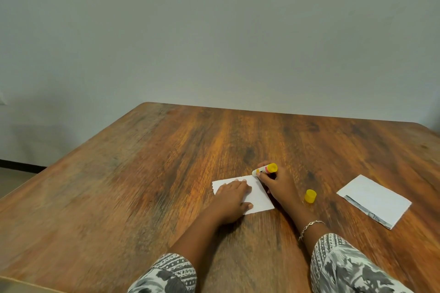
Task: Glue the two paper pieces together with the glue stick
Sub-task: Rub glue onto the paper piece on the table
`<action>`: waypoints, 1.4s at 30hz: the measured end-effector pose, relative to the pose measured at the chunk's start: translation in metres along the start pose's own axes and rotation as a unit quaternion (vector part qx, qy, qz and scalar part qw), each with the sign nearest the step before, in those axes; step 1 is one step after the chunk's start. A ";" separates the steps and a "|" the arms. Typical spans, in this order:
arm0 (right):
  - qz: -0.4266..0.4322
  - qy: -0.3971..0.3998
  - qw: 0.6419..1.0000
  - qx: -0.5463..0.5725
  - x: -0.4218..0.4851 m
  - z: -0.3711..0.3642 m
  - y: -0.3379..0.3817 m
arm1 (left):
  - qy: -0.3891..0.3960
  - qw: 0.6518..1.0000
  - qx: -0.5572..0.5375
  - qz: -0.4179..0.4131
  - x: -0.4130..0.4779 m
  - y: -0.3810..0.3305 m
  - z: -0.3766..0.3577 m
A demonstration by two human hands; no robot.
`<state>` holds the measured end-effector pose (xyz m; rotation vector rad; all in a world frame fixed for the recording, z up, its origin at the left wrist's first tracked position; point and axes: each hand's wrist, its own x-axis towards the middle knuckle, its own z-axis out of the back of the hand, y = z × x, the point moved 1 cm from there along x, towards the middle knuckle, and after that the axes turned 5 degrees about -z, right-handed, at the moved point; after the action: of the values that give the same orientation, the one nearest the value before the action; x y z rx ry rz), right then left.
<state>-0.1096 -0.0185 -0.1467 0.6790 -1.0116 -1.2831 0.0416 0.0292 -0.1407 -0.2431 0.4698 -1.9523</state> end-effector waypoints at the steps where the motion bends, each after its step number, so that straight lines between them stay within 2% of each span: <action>1: 0.002 0.002 1.000 0.003 0.000 0.000 0.000 | -0.001 1.000 0.002 -0.003 0.000 0.000 0.000; 22: 0.018 -0.009 1.000 -0.015 -0.021 0.010 0.004 | -0.002 1.000 -0.006 -0.001 0.001 -0.001 0.001; 42: -0.002 0.034 0.999 0.032 -0.050 0.027 0.010 | -0.010 1.000 -0.005 -0.005 0.004 0.003 -0.001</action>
<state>-0.1282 0.0357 -0.1383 0.7698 -1.0002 -1.2277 0.0421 0.0251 -0.1431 -0.2711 0.4663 -1.9556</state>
